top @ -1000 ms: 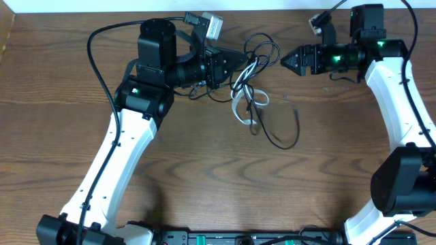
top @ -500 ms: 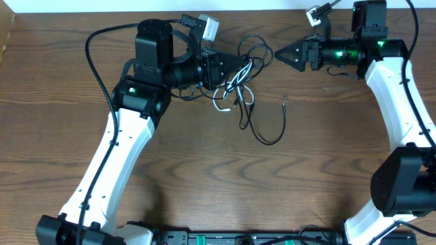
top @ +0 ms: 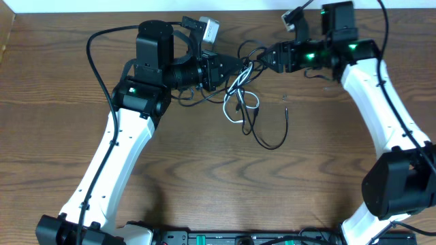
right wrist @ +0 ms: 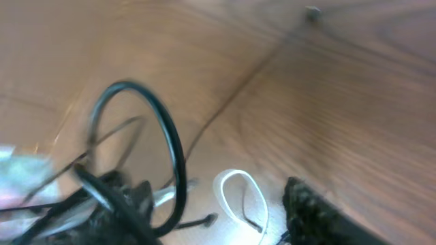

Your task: Untangle cables

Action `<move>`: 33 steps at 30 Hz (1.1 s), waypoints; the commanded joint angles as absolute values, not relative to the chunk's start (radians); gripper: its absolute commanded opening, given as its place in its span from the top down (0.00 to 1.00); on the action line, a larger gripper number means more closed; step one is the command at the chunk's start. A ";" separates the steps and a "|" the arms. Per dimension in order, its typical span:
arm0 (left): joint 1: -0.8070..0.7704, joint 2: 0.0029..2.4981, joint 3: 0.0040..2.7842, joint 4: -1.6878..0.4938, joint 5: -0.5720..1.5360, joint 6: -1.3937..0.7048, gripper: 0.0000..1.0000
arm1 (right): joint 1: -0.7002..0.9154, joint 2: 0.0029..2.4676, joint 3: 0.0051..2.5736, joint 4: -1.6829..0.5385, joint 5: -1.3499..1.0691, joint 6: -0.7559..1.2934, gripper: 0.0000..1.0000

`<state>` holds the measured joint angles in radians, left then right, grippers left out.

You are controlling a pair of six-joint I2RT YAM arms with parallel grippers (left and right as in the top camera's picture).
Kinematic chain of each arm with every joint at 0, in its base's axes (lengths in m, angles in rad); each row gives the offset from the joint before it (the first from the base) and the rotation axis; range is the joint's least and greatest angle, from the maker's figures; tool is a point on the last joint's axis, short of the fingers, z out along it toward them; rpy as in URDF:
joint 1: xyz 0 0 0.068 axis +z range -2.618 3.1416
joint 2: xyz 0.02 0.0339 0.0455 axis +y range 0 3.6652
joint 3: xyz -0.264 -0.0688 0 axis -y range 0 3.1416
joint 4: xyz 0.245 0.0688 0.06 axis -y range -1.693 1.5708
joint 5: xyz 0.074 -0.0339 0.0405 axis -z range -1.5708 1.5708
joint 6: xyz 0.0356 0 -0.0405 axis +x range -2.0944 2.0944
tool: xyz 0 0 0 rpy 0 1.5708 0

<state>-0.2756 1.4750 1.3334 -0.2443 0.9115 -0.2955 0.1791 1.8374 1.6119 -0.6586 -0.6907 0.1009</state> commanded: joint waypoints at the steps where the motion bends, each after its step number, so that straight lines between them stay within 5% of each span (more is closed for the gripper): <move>1: -0.271 1.457 1.346 -0.246 0.931 -0.302 0.92 | 0.206 1.843 1.615 -0.674 -0.291 0.252 0.56; 7: -0.265 1.457 1.347 -0.237 0.931 -0.302 0.93 | 0.210 1.882 1.615 -0.744 -0.068 0.312 0.75; 18: -0.109 1.456 1.347 -0.224 0.931 -0.313 0.93 | 0.091 1.996 1.615 -0.881 0.020 0.318 0.87; 26: 0.036 1.457 1.347 -0.316 0.874 -0.304 0.93 | 0.002 2.000 1.615 -0.910 -0.050 0.238 0.86; 33: -0.111 1.524 1.346 -0.500 0.765 -0.147 0.87 | 0.008 2.000 1.615 -0.884 -0.262 0.103 0.63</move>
<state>-0.0158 1.4754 1.3342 -0.4706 0.8043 -0.2546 0.0021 2.0018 1.6127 -0.8894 -0.1741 0.1616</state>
